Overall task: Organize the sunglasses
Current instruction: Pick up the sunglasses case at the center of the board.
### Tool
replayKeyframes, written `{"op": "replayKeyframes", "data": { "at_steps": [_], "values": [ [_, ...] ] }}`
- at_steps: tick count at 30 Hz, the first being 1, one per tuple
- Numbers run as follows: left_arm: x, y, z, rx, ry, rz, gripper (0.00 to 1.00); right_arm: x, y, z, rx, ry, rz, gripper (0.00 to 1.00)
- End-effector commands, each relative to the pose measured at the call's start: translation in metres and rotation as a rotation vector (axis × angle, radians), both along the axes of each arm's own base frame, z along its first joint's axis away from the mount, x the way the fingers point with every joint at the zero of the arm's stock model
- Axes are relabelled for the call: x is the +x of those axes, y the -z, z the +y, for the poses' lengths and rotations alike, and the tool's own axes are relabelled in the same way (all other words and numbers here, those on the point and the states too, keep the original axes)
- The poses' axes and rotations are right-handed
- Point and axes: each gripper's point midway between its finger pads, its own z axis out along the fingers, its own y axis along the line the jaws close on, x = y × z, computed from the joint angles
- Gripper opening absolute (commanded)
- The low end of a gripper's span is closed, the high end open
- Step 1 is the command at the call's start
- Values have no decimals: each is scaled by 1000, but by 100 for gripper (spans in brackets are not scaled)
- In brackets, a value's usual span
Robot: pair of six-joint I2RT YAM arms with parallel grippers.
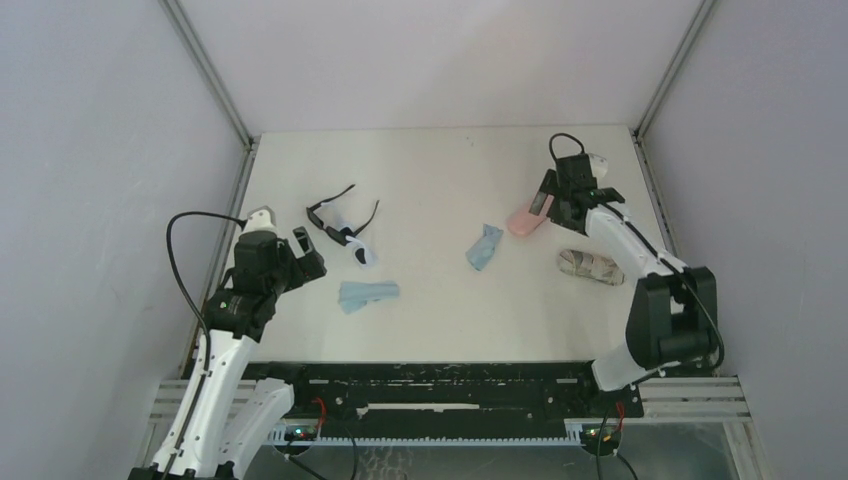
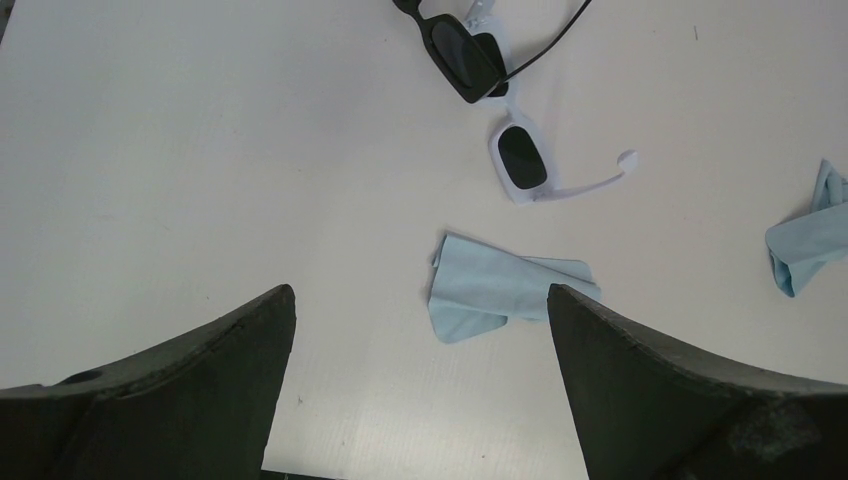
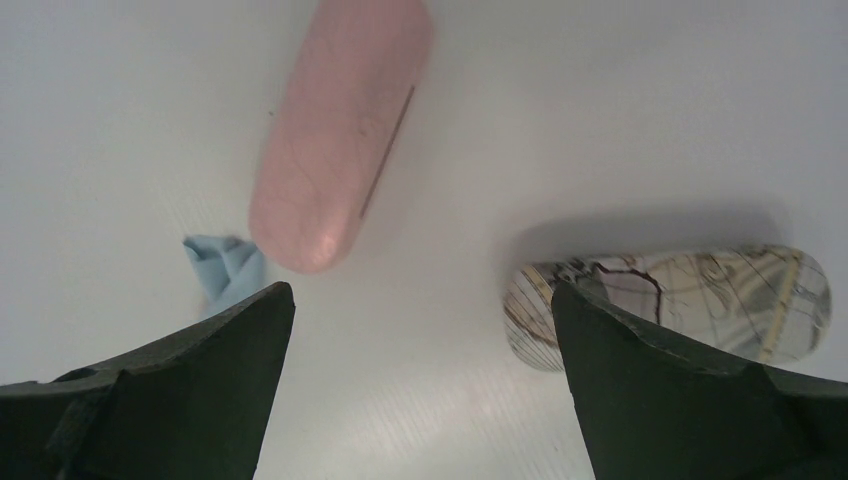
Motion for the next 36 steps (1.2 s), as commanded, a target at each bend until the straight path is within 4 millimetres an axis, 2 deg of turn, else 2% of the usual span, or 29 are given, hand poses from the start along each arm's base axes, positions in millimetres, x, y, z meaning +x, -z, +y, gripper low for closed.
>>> {"op": "replayKeyframes", "data": {
  "at_steps": [1, 4, 12, 18, 27, 32, 36],
  "values": [
    [6, -20, 1, 6, 10, -67, 100, 39, -7, 6, -4, 90, -54, 100],
    [7, -18, 1, 8, 10, -60, 100, 59, -5, 12, 4, 125, -53, 100],
    [7, -16, -2, 2, 25, -47, 100, 90, 28, 33, 11, 145, 21, 100],
    [9, -15, -6, -11, 45, -46, 100, 97, 55, 42, -38, 173, 117, 100],
    [9, -13, -8, -12, 56, -40, 100, 100, 72, 38, -146, 193, 192, 98],
    [9, -12, -9, -16, 59, -36, 100, 96, 79, 36, -142, 183, 210, 90],
    [10, -12, -10, -16, 62, -36, 100, 97, 76, 37, -127, 156, 190, 74]
  ]
}}
